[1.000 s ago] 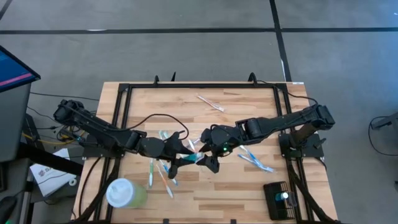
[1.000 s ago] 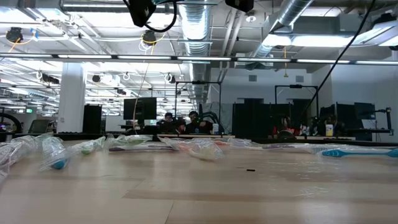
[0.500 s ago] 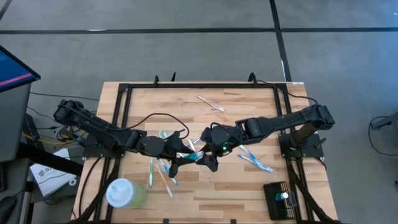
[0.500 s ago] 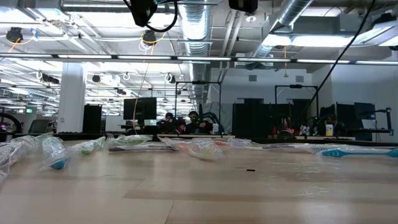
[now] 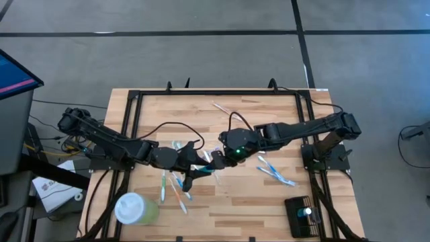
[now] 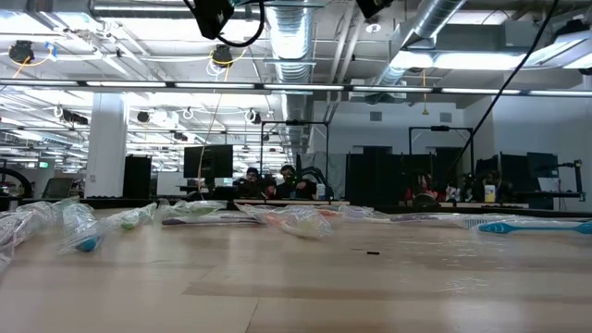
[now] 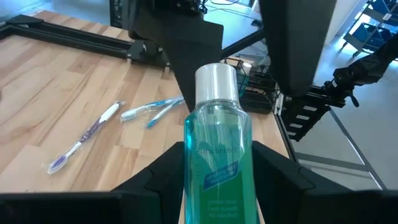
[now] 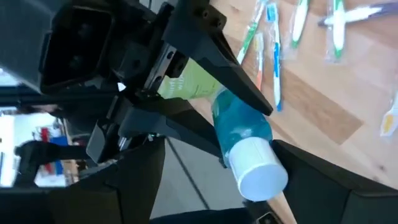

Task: Pick & Place toothbrushing station
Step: Put the blue mouthwash bottle into the black organizer

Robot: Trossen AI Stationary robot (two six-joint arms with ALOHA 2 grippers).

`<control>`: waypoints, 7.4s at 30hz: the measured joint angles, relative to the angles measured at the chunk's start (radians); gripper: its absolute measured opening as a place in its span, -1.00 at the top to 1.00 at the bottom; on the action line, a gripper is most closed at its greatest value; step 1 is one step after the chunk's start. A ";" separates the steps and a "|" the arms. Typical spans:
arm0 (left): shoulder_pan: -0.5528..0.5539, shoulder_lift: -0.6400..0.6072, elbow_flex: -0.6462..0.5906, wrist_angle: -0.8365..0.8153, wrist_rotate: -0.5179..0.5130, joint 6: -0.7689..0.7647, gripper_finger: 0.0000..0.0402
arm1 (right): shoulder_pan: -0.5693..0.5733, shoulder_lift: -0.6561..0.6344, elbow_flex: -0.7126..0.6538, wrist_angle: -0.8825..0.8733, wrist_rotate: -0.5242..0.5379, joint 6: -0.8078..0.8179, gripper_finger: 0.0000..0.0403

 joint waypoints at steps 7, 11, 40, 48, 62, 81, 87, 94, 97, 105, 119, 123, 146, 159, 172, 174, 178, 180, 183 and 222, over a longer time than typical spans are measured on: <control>0.000 0.000 0.000 -0.005 -0.004 0.000 0.26 | 0.005 0.000 0.000 -0.020 -0.026 0.096 -0.37; 0.000 0.000 0.001 -0.005 -0.004 0.000 0.26 | 0.005 0.000 0.000 -0.029 -0.026 0.121 -0.20; 0.000 0.000 0.001 -0.015 -0.022 0.025 0.26 | 0.002 0.000 0.000 -0.032 0.035 0.229 -0.10; 0.000 0.000 0.000 -0.013 -0.033 0.026 0.26 | -0.008 -0.001 0.000 -0.078 0.055 0.239 0.18; 0.014 0.000 0.000 -0.007 -0.048 0.037 0.27 | -0.012 -0.001 0.000 -0.079 0.056 0.229 0.19; 0.018 0.000 -0.001 0.002 -0.041 0.044 0.27 | -0.017 -0.001 0.000 -0.078 0.084 0.224 0.34; 0.018 0.000 -0.001 0.001 -0.056 0.066 0.27 | -0.017 -0.001 0.000 -0.074 0.082 0.220 0.53; 0.018 0.000 -0.001 0.001 -0.065 0.071 0.27 | -0.018 -0.001 0.000 -0.076 0.049 0.219 0.38; 0.018 0.000 -0.001 -0.001 -0.081 0.071 0.27 | -0.016 -0.001 0.000 -0.081 0.036 0.227 0.12; 0.018 0.000 -0.001 0.000 -0.082 0.071 0.27 | -0.018 -0.001 0.000 -0.079 0.059 0.240 -0.23; 0.018 0.000 -0.001 0.000 -0.088 0.074 0.27 | -0.024 -0.001 0.000 -0.078 0.080 0.248 0.22; 0.018 0.000 -0.001 0.000 -0.090 0.074 0.27 | -0.024 -0.001 0.000 -0.078 0.082 0.247 0.34; 0.018 0.000 -0.001 0.002 -0.098 0.096 0.01 | -0.024 -0.001 0.000 -0.103 0.104 0.218 0.56; 0.016 -0.022 0.000 -0.035 -0.110 0.033 -0.66 | -0.014 -0.015 0.000 -0.204 0.086 0.202 0.56; 0.018 -0.109 -0.001 -0.126 -0.195 -0.003 -0.49 | 0.089 -0.136 0.001 -0.471 0.137 0.237 0.56; 0.018 -0.109 -0.003 -0.128 -0.194 -0.019 -0.47 | 0.120 -0.151 0.001 -0.497 0.148 0.263 0.56; 0.016 -0.097 -0.004 -0.134 -0.194 -0.056 -0.42 | 0.197 -0.179 0.001 -0.574 0.189 0.324 0.56; 0.016 -0.091 -0.004 -0.124 -0.195 -0.088 -0.41 | 0.242 -0.194 0.001 -0.615 0.202 0.359 0.56; 0.016 -0.085 -0.004 -0.129 -0.198 -0.130 -0.37 | 0.310 -0.218 0.001 -0.666 0.236 0.420 0.56; 0.016 0.174 -0.003 0.144 -0.332 -0.539 0.12 | 1.071 -0.123 0.001 -0.924 0.302 0.532 0.56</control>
